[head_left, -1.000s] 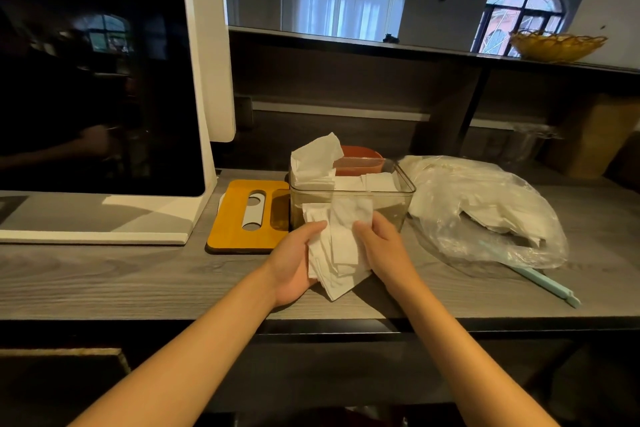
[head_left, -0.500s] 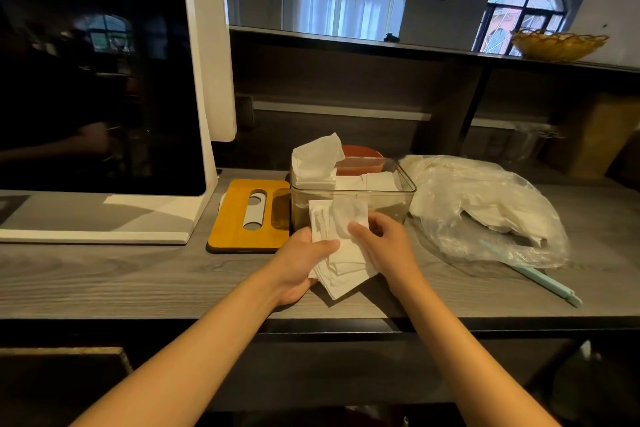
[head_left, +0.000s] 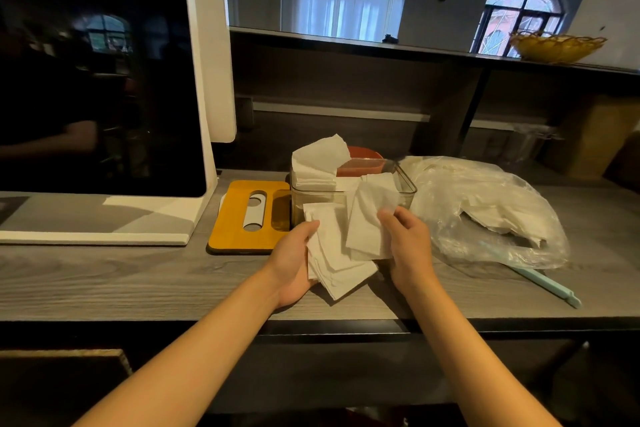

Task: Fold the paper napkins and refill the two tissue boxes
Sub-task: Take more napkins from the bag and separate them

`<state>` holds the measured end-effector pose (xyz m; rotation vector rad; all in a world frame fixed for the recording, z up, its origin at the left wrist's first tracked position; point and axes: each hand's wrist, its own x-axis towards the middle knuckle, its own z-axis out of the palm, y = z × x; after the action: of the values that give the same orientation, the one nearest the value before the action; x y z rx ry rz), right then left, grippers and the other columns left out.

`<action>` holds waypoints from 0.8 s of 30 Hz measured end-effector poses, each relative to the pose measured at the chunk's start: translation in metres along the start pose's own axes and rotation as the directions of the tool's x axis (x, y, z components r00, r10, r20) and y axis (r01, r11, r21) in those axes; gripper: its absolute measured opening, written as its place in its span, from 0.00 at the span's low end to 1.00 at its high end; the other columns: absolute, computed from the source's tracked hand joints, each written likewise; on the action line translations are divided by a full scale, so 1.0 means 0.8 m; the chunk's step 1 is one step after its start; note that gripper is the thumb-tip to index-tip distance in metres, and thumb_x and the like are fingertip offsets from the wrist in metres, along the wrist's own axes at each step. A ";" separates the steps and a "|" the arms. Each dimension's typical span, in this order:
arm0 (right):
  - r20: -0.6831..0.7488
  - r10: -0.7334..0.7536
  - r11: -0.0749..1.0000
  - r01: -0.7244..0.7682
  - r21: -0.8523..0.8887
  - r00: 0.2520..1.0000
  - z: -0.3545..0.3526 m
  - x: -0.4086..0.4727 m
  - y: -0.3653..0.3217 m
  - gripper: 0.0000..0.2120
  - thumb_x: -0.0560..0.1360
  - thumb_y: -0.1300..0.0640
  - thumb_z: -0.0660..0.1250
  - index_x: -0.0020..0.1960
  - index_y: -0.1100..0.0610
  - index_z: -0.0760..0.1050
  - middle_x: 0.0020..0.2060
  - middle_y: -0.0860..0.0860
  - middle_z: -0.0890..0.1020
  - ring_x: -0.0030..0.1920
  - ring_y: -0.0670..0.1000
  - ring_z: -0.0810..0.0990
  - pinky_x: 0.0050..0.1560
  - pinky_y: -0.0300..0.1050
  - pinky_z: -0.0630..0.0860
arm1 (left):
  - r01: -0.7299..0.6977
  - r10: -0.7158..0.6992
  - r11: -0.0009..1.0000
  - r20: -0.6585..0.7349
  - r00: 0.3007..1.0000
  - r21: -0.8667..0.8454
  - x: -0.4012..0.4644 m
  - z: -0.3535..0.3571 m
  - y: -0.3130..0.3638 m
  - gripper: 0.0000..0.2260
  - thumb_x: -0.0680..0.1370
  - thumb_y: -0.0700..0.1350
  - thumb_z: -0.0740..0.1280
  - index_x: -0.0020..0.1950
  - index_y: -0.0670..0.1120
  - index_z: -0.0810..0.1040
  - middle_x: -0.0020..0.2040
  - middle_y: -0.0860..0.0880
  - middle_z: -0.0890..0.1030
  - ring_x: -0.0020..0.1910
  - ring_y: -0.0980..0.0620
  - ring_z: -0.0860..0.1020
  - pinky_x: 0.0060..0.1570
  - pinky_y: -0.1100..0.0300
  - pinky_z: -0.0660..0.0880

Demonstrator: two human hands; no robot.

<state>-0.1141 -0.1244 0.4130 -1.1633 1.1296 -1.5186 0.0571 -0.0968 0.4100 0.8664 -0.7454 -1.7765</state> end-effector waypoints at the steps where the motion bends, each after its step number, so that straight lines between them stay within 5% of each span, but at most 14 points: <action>1: 0.043 0.018 0.999 -0.019 0.041 0.999 0.003 -0.003 -0.003 0.07 0.80 0.60 0.66 0.46 0.59 0.82 0.40 0.54 0.84 0.42 0.54 0.82 0.44 0.50 0.77 | -0.011 0.011 1.000 0.004 1.000 0.005 0.000 0.000 0.000 0.19 0.86 0.51 0.51 0.72 0.49 0.73 0.65 0.43 0.81 0.64 0.41 0.78 0.58 0.47 0.76; 7: 0.181 -0.069 0.950 0.120 -0.287 0.981 0.015 -0.008 0.010 0.06 0.79 0.61 0.67 0.48 0.60 0.83 0.40 0.57 0.85 0.38 0.50 0.82 0.39 0.43 0.76 | -0.049 0.045 0.996 0.058 0.997 0.068 -0.004 0.002 0.001 0.18 0.86 0.54 0.52 0.70 0.51 0.75 0.63 0.44 0.82 0.63 0.43 0.80 0.60 0.46 0.76; 12: 0.202 -0.079 0.944 0.138 -0.298 0.976 0.014 -0.010 0.008 0.05 0.79 0.60 0.67 0.51 0.56 0.82 0.41 0.50 0.86 0.40 0.46 0.84 0.36 0.36 0.78 | -0.086 0.080 0.967 0.038 0.996 0.240 -0.003 0.003 -0.004 0.13 0.83 0.38 0.62 0.66 0.48 0.76 0.58 0.44 0.85 0.58 0.45 0.82 0.57 0.48 0.79; 17: 0.172 -0.082 0.913 0.143 -0.382 0.982 0.014 -0.007 0.010 0.11 0.76 0.58 0.71 0.59 0.52 0.80 0.47 0.46 0.85 0.45 0.46 0.83 0.43 0.39 0.80 | -0.079 0.085 0.960 -0.013 0.996 0.268 -0.001 0.003 -0.006 0.13 0.83 0.36 0.62 0.65 0.48 0.77 0.58 0.44 0.84 0.58 0.45 0.83 0.56 0.48 0.80; 21: 0.168 -0.094 0.930 0.147 -0.338 0.981 0.014 -0.011 0.005 0.02 0.76 0.59 0.72 0.45 0.55 0.83 0.36 0.52 0.85 0.37 0.51 0.84 0.36 0.42 0.77 | -0.093 0.109 0.960 -0.045 0.993 0.265 0.001 0.001 -0.006 0.14 0.82 0.37 0.65 0.66 0.46 0.77 0.57 0.44 0.85 0.56 0.44 0.84 0.56 0.47 0.80; 24: 0.131 -0.152 0.928 0.187 -0.322 0.980 0.012 -0.011 0.003 0.06 0.75 0.59 0.73 0.40 0.61 0.83 0.34 0.59 0.83 0.36 0.59 0.82 0.37 0.51 0.76 | -0.080 0.092 0.975 -0.048 0.995 0.207 0.000 0.003 -0.005 0.10 0.83 0.40 0.63 0.63 0.47 0.77 0.56 0.44 0.85 0.56 0.44 0.83 0.59 0.45 0.79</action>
<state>-0.1030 -0.1180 0.4103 -1.5884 1.2745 -1.4085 0.0534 -0.0956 0.4079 1.0021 -0.9258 -1.6109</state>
